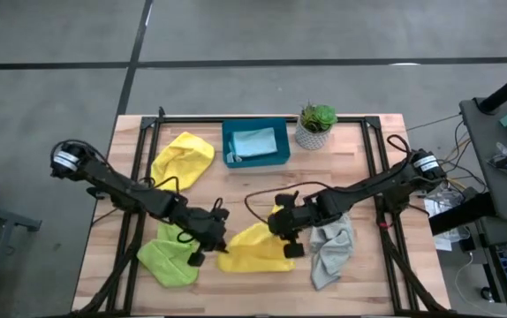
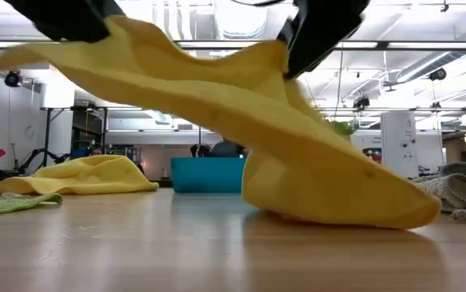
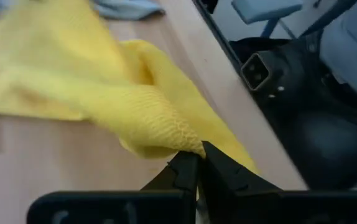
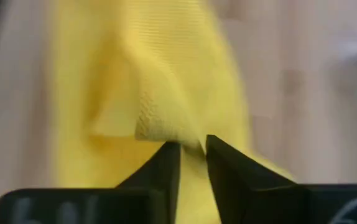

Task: Fold microfiber towels
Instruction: Fold the right yellow microfiber cloth

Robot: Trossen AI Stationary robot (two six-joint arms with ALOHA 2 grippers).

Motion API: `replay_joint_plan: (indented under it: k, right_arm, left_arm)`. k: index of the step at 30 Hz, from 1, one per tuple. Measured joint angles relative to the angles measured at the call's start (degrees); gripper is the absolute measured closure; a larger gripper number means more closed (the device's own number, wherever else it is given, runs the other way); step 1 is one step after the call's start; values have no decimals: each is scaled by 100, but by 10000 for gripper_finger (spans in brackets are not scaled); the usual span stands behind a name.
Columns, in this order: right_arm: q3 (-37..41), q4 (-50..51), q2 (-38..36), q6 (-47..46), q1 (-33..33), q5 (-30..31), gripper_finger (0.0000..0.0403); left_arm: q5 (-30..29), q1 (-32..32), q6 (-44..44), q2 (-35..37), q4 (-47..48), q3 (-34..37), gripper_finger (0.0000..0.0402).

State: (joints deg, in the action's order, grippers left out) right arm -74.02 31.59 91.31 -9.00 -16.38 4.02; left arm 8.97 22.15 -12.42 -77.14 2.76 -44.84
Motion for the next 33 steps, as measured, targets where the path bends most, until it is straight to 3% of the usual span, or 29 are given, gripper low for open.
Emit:
replay_joint_plan:
  k: [2,5,11,16,23,33]
  right_arm:
    - [2,10,0,8,140,423,309]
    - [7,88,0,100,335,517,275]
    - [40,29,0,141,404,192,221]
    - [412,-692,0,181,404,-4,192]
    - [1234,-2074,129,403,509,3,177]
    - [2019,-3822,341,462,675,-148,189]
  left_arm:
    - [-8,28,-347,-75,-8,0,401]
    - [-129,60,-764,-244,214,15,401]
    - [-306,66,-872,-505,435,20,401]
    - [-306,59,-831,-538,429,20,401]
    - [-304,59,-826,-514,426,20,402]
    - [-325,59,-824,-492,425,11,402]
